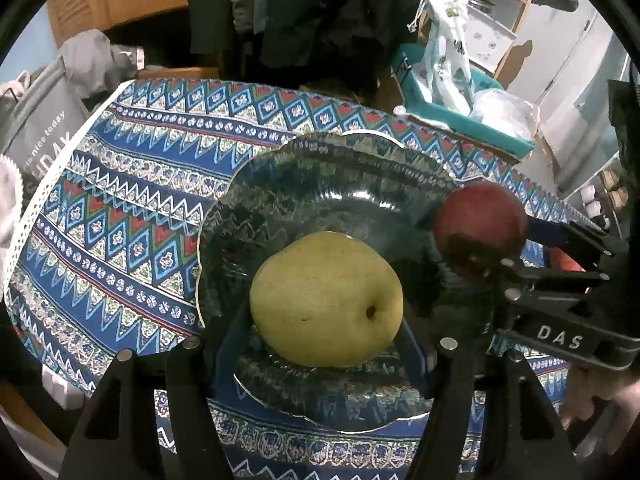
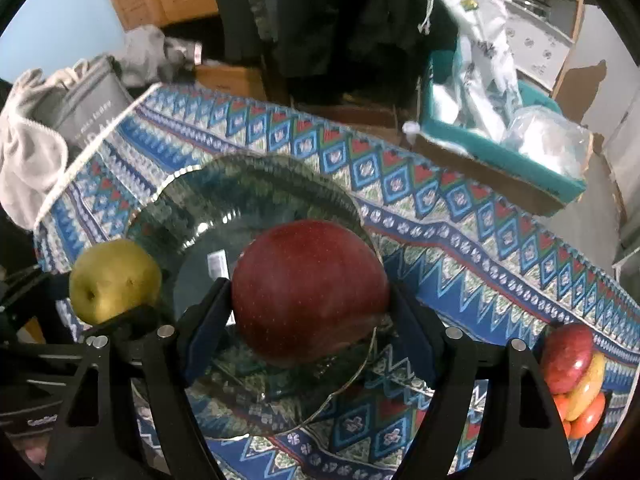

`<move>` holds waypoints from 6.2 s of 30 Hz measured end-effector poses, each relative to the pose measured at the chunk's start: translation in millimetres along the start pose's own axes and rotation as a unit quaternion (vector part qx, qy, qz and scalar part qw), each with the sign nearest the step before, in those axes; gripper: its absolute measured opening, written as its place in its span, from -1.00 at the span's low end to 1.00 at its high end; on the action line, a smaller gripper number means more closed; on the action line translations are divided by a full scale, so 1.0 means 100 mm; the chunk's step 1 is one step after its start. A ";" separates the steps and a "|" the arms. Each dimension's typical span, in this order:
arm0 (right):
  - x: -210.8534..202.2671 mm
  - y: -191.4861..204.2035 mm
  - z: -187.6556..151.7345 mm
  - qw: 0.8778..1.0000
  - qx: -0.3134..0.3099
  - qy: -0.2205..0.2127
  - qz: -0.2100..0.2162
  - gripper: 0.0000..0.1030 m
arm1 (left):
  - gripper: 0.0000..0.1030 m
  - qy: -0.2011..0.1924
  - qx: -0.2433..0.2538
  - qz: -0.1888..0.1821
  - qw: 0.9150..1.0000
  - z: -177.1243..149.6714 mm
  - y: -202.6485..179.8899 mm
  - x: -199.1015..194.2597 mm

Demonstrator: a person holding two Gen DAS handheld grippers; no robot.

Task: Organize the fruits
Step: 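Lower the pear into the bowl with the left tool while the right lowers the apple, then open both tools and withdraw them from the glass bowl, then move the left tool to a large orange while the right approaches the mango, then grasp the large orange with the left tool while the right grasps the mango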

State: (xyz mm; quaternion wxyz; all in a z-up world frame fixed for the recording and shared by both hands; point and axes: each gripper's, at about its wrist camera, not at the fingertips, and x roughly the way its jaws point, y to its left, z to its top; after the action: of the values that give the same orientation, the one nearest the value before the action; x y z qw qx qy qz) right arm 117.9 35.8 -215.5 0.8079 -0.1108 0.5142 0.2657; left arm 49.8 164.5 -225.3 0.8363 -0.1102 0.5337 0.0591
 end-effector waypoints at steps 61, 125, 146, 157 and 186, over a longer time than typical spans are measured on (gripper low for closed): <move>-1.77 -0.83 -0.41 0.980 0.079 -0.150 -0.108 0.54 | 0.55 -0.089 0.086 -0.040 0.991 0.02 -1.01 -0.85; -1.50 -2.80 -2.07 0.947 0.255 -0.029 -0.195 0.54 | 0.66 0.018 0.242 -0.071 0.968 -0.33 -3.16 0.26; -1.29 -2.92 -2.10 0.948 0.265 -0.014 -0.177 0.54 | 0.50 0.081 0.248 -0.096 0.961 -0.41 -3.34 0.82; -1.25 -2.89 -2.01 0.956 0.247 -0.025 -0.155 0.54 | 0.21 0.083 0.228 -0.117 0.963 -0.46 -3.32 0.81; -0.37 -2.89 -1.24 0.984 0.137 0.075 -0.086 0.54 | 0.21 0.016 0.184 -0.077 0.980 0.10 -2.65 0.53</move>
State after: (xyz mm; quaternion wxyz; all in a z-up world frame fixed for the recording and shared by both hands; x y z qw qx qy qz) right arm 166.7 -273.1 -265.4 0.7942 -0.0624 0.5937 0.1133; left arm 138.5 -90.2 -237.1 0.8359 0.0037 0.5386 -0.1060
